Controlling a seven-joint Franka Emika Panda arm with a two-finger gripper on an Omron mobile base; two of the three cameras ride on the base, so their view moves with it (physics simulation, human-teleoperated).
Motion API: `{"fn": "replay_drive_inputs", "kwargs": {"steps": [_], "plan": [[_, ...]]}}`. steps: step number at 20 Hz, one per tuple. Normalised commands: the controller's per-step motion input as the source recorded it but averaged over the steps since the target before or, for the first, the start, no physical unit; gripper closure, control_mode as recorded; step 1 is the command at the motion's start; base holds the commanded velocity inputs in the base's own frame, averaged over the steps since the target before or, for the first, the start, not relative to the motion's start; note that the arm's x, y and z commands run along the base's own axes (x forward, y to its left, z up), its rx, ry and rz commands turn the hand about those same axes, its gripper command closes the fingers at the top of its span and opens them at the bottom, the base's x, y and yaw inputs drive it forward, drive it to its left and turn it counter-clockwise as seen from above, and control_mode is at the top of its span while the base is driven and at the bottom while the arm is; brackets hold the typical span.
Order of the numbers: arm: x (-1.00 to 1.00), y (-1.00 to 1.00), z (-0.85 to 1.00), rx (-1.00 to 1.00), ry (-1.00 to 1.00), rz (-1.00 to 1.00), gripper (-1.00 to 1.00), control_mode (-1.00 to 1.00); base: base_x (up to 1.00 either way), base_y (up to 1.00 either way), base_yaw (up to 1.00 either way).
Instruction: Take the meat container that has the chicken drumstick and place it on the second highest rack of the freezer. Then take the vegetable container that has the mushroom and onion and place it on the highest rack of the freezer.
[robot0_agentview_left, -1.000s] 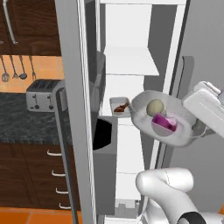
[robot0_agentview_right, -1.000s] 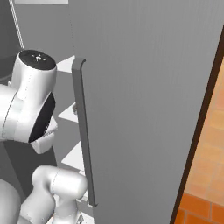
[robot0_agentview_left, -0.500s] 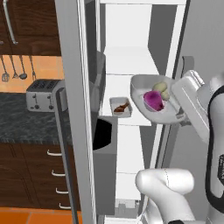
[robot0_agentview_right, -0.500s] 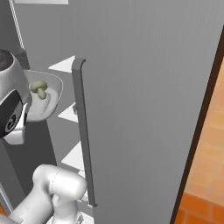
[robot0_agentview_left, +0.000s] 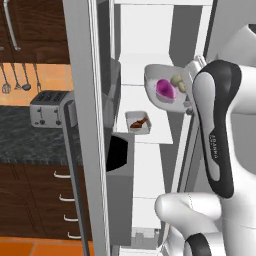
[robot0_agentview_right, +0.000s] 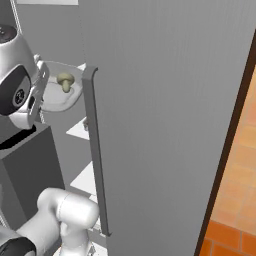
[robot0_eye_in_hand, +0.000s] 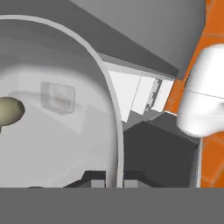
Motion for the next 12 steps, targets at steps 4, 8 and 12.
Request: {"fn": "replay_drive_inputs", "kwargs": {"steps": [4, 8, 12], "plan": [[0.75, 0.0, 0.13, 0.01, 0.0, -0.09, 1.0, -1.0, 0.0, 0.0, 0.0], [0.5, 0.0, 0.0, 0.0, -0.02, -0.04, 1.0, -1.0, 0.0, 0.0, 0.0], [0.13, 0.0, -0.03, 0.0, -0.24, 0.0, 1.0, -1.0, 0.0, 0.0, 0.0]]}}
